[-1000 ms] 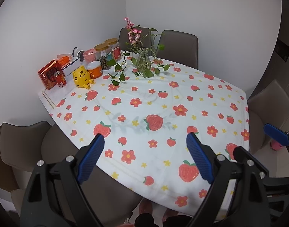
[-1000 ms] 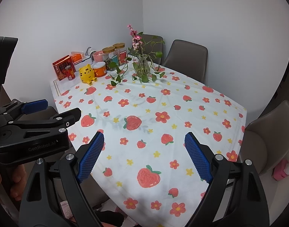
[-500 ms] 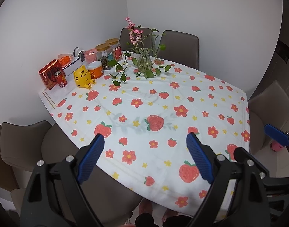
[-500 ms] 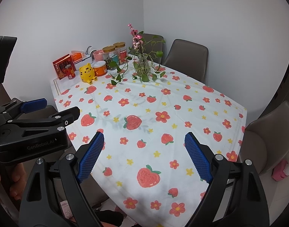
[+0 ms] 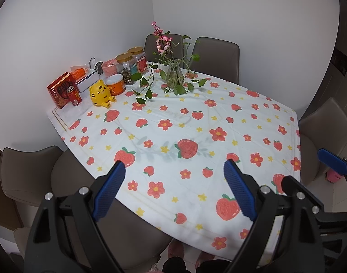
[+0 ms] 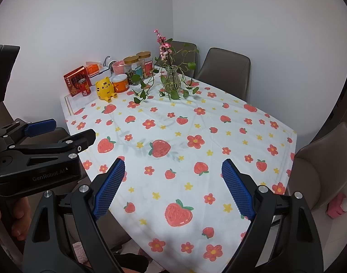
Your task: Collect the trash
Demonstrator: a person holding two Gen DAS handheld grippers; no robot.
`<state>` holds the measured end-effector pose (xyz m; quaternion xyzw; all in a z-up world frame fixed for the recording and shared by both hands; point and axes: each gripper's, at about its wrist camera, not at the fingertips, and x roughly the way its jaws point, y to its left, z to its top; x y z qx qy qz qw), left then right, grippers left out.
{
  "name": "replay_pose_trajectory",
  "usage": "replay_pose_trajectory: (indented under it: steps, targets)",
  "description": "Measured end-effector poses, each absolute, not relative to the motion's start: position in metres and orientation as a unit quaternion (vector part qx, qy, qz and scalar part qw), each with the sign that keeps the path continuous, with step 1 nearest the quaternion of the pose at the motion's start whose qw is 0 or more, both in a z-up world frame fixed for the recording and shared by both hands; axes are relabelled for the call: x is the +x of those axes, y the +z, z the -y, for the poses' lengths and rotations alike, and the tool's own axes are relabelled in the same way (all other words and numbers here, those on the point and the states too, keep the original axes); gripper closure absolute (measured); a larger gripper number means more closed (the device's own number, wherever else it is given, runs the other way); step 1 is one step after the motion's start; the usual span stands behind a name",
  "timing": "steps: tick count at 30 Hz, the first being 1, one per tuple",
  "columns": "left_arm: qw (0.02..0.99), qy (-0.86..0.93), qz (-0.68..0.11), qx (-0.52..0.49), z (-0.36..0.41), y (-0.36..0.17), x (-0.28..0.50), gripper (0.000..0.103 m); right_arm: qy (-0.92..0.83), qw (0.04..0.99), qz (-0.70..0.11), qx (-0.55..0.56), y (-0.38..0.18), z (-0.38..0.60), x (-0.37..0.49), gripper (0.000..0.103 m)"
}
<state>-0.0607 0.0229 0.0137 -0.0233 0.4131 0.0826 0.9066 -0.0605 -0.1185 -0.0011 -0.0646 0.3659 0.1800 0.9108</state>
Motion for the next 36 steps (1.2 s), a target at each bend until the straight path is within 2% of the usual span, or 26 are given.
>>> replay_pose_trajectory:
  steps: [36]
  targets:
    - [0.913,0.085,-0.398,-0.017,-0.03,0.021,-0.065,0.015,0.182,0.911,-0.365,-0.066,0.0,0.118,-0.064,0.019]
